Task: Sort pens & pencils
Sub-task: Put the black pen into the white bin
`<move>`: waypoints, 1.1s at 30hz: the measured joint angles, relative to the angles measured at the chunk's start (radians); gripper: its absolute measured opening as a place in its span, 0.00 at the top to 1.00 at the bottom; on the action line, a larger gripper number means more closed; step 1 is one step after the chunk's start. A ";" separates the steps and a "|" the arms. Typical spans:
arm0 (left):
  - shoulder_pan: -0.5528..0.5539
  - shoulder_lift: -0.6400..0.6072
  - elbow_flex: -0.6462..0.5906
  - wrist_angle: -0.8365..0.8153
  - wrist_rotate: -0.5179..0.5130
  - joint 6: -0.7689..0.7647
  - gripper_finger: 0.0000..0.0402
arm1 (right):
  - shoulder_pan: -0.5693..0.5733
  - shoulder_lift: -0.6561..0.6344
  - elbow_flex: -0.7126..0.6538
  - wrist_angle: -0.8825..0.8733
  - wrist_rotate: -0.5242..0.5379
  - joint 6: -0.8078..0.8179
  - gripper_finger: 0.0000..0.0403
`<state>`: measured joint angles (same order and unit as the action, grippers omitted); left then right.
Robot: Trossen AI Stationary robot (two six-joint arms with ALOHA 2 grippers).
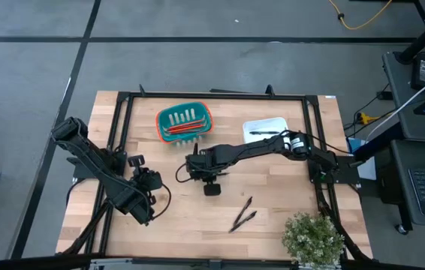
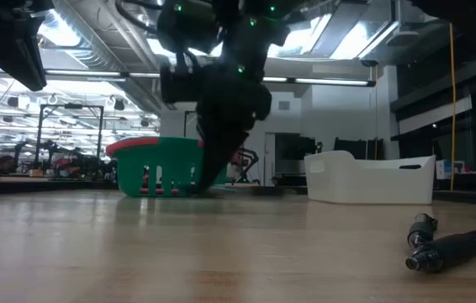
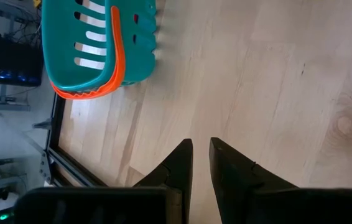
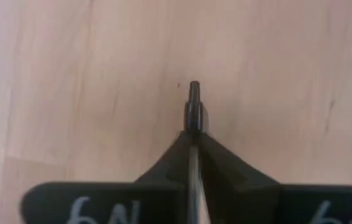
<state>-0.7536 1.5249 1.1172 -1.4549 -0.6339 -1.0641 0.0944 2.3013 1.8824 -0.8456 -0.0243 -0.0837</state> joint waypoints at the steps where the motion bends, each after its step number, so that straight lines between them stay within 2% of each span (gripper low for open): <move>1: 0.000 0.000 0.000 0.003 0.000 0.000 0.88 | 0.000 -0.001 0.007 -0.001 0.000 0.001 0.96; 5: -0.003 0.000 0.000 0.008 0.000 0.000 0.88 | 0.003 -0.001 0.024 -0.026 0.003 -0.003 0.99; 11: -0.021 0.000 0.000 0.011 0.000 -0.003 0.88 | 0.003 -0.002 0.026 -0.038 0.003 0.000 0.96; 20: -0.036 0.000 0.000 0.012 0.000 -0.008 0.88 | -0.012 -0.004 0.009 -0.174 -0.006 0.084 0.80; 27: -0.036 0.000 0.000 0.023 0.000 -0.009 0.88 | -0.011 -0.005 0.008 -0.165 -0.023 0.120 0.63; 33: -0.035 0.000 0.000 0.027 0.000 -0.008 0.88 | -0.004 -0.005 0.008 -0.146 -0.031 0.136 0.58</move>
<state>-0.7891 1.5249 1.1172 -1.4277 -0.6342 -1.0718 0.0907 2.2967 1.8908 -0.9911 -0.0551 0.0521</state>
